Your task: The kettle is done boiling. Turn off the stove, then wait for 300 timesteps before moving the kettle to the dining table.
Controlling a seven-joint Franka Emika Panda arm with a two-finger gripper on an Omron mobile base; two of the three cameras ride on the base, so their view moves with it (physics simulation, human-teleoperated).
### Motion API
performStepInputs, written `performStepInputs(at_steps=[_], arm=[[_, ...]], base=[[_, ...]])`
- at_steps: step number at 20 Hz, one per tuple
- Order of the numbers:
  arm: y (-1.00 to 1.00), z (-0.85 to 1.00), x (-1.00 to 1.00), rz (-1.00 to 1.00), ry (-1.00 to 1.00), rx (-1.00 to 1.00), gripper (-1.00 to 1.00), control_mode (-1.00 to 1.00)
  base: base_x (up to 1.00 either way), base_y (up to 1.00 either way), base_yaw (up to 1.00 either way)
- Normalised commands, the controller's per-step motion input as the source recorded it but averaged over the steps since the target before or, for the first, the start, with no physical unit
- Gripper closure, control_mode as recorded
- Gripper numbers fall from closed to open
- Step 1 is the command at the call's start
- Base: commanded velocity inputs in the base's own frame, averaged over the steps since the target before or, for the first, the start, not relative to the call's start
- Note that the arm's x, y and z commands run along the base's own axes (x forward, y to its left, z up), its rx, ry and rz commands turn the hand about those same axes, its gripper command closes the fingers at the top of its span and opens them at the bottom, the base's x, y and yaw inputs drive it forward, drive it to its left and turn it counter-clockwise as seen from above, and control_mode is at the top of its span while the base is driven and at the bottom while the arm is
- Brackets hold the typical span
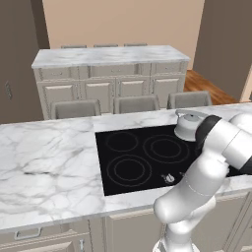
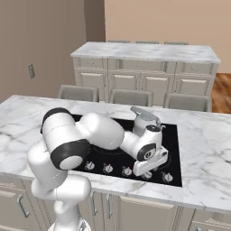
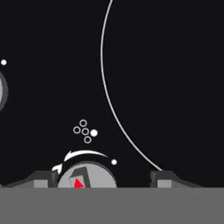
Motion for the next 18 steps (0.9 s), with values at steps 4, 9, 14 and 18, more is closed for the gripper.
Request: performStepInputs(at_steps=[4, 9, 14, 18], arm=[[0.0, -0.09, -0.01, 0.0, 0.01, 0.0, 1.0, -1.0], [0.0, -0.03, -0.11, -0.08, -0.02, 0.0, 1.0, -1.0], [0.01, -0.12, -0.25, -0.05, -0.02, 0.0, 1.0, -1.0], [0.0, -0.11, 0.0, -0.01, 0.05, 0.0, 1.0, -1.0]], base=[[0.0, 0.0, 0.0], [0.0, 0.0, 0.0], [0.0, 0.0, 0.0], [0.0, 0.0, 0.0]])
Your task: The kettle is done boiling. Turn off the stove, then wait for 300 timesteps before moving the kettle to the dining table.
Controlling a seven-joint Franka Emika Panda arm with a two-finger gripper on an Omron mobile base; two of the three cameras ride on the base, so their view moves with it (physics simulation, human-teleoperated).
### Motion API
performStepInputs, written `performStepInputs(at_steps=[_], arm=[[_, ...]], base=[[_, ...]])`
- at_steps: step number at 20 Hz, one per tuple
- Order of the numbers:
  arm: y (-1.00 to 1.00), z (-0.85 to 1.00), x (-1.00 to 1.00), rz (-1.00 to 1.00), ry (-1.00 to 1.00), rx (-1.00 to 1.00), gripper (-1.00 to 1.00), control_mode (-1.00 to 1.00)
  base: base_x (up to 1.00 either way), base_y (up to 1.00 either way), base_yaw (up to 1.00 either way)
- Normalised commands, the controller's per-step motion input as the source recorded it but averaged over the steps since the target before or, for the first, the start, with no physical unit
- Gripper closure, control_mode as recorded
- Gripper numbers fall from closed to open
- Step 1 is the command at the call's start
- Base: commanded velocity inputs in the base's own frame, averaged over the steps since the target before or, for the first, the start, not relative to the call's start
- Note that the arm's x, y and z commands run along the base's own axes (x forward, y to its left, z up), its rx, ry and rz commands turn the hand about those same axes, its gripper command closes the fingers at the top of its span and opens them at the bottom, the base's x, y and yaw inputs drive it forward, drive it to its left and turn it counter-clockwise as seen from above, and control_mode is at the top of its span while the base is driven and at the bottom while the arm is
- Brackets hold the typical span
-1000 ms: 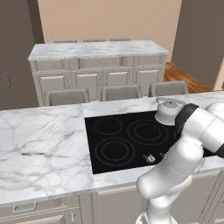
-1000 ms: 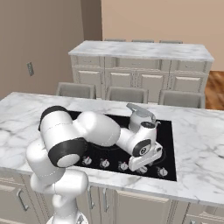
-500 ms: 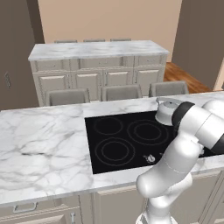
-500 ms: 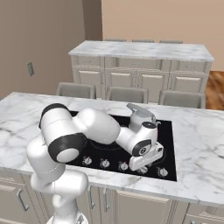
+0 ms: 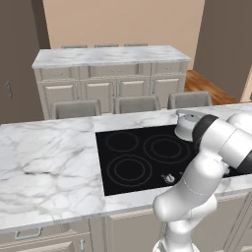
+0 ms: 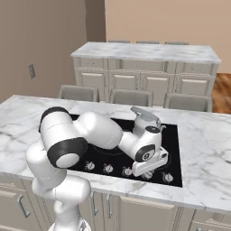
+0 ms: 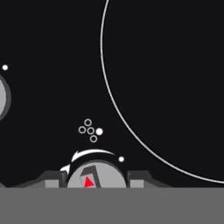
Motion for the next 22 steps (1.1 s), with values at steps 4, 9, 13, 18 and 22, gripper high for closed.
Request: performStepInputs(at_steps=[4, 9, 13, 18, 22], arm=[[0.0, -0.11, -0.01, -0.14, 0.04, 0.0, 1.0, -1.0], [0.0, -0.1, -0.14, -0.19, 0.0, 0.01, 1.0, -1.0], [0.0, -0.06, -0.2, -0.22, 0.0, 0.01, 1.0, -1.0], [-0.02, -0.02, -0.23, -0.26, 0.0, 0.03, 1.0, -1.0], [-0.1, -0.02, -0.26, -0.28, 0.0, 0.07, 1.0, -1.0]], base=[[0.0, 0.0, 0.0], [0.0, 0.0, 0.0], [0.0, 0.0, 0.0], [0.0, 0.0, 0.0], [0.0, 0.0, 0.0]])
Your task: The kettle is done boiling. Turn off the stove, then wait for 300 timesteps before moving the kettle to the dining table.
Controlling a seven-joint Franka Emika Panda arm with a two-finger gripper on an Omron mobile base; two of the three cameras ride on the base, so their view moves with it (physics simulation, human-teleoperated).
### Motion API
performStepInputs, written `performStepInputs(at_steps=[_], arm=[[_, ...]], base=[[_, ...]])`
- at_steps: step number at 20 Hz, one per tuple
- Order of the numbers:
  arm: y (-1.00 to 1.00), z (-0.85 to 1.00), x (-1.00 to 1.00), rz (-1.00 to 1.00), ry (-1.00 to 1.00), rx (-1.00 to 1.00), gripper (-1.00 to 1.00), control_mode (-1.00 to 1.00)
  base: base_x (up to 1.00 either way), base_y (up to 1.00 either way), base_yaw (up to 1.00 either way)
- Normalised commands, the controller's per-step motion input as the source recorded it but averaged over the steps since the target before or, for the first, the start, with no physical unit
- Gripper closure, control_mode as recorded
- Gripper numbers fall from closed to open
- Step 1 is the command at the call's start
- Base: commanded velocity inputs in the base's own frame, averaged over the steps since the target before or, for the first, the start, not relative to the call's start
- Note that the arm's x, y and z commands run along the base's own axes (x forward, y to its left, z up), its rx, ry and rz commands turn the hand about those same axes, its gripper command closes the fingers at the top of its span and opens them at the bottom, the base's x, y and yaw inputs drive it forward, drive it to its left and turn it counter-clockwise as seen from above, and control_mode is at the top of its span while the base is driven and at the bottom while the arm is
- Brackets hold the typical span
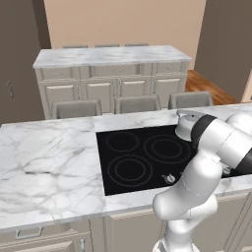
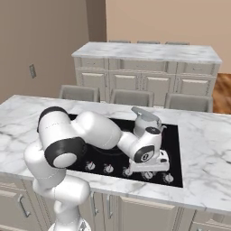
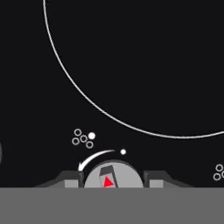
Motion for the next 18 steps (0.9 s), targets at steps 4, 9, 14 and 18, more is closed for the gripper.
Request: performStepInputs(at_steps=[4, 9, 14, 18], arm=[[-0.14, -0.03, -0.24, -0.28, 0.0, 0.08, 1.0, -1.0], [-0.12, -0.08, -0.16, -0.28, 0.03, 0.07, 1.0, -1.0], [-0.09, -0.11, -0.12, -0.29, 0.04, 0.06, 1.0, -1.0], [-0.02, -0.07, -0.27, -0.29, 0.01, 0.06, 1.0, -1.0]], base=[[0.0, 0.0, 0.0], [0.0, 0.0, 0.0], [0.0, 0.0, 0.0], [0.0, 0.0, 0.0]])
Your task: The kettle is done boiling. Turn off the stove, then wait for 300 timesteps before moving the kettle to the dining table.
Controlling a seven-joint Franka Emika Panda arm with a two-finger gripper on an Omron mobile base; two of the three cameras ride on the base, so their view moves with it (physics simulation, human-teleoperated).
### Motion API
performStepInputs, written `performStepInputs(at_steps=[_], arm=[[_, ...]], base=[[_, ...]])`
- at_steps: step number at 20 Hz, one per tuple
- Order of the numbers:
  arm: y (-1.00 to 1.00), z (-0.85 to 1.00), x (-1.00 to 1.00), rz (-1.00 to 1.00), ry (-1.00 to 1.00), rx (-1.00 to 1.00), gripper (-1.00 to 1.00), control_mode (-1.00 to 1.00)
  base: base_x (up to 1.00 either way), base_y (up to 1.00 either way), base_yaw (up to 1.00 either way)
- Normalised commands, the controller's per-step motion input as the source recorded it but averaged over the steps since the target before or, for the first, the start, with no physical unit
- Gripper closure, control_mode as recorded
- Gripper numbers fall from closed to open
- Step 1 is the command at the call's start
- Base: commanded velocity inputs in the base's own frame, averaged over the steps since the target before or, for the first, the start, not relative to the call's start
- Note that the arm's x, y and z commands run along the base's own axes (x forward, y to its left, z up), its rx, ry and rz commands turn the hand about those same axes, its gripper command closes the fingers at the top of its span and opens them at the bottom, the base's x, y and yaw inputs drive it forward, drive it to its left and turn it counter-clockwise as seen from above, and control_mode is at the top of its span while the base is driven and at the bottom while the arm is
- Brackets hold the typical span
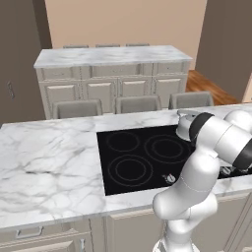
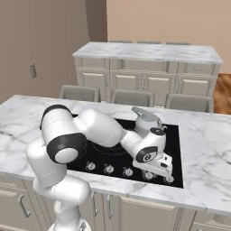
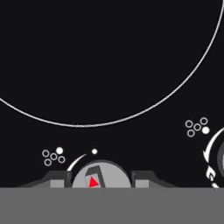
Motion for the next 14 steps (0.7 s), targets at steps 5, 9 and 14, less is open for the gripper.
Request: performStepInputs(at_steps=[5, 9, 14], arm=[[0.0, -0.12, -0.26, -0.29, 0.02, 0.05, 1.0, -1.0], [0.0, -0.11, -0.14, -0.29, 0.04, 0.03, -1.0, -1.0], [0.0, 0.04, -0.1, -0.15, 0.0, 0.01, -1.0, -1.0]], base=[[0.0, 0.0, 0.0], [0.0, 0.0, 0.0], [0.0, 0.0, 0.0]])
